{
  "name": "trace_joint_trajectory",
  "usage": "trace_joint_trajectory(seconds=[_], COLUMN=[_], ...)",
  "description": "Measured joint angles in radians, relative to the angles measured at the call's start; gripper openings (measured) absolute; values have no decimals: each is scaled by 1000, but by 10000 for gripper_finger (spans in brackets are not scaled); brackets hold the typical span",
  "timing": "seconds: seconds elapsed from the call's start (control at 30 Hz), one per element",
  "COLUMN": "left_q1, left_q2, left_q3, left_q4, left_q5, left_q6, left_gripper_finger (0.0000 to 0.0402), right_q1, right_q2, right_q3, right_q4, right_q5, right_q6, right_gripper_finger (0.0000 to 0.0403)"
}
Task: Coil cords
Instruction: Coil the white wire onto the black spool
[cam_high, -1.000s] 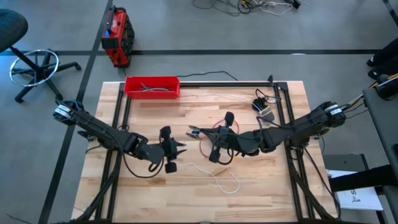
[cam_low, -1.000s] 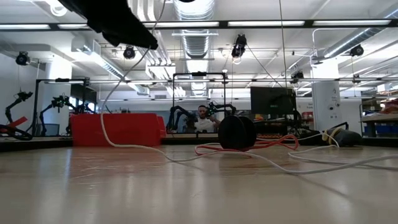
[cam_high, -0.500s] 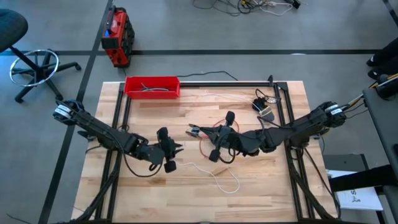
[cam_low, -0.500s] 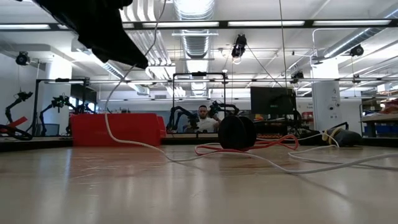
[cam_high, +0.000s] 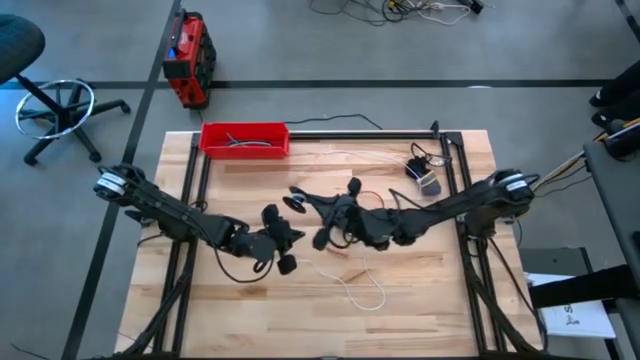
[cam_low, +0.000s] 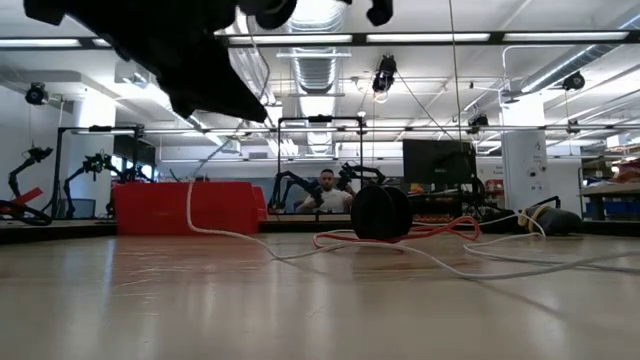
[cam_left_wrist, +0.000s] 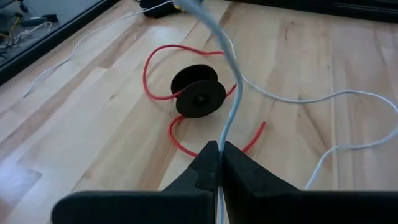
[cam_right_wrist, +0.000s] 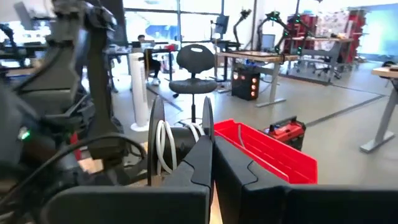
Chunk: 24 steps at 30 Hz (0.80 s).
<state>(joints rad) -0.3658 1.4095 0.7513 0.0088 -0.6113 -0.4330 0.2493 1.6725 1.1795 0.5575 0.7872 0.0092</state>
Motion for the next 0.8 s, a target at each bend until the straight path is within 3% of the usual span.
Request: trace_joint_trajectory(seconds=[0.17,0.37,0.8], left_q1=[27,30,28], left_q2=[36,41,-34], left_q3=[2,23,39], left_q4=[49,64,72], left_q5=[0,24,57], left_q6=[-4,16,38], left_gripper_finger=[1,0,0], right_q1=[-21,-34,-41], right_q2=[79,144,148], right_q3=[54,117,123], right_q4=[-44,-243,-573], right_q5=[3,3,25], right_q6=[3,58,154], right_gripper_finger=[0,0,0])
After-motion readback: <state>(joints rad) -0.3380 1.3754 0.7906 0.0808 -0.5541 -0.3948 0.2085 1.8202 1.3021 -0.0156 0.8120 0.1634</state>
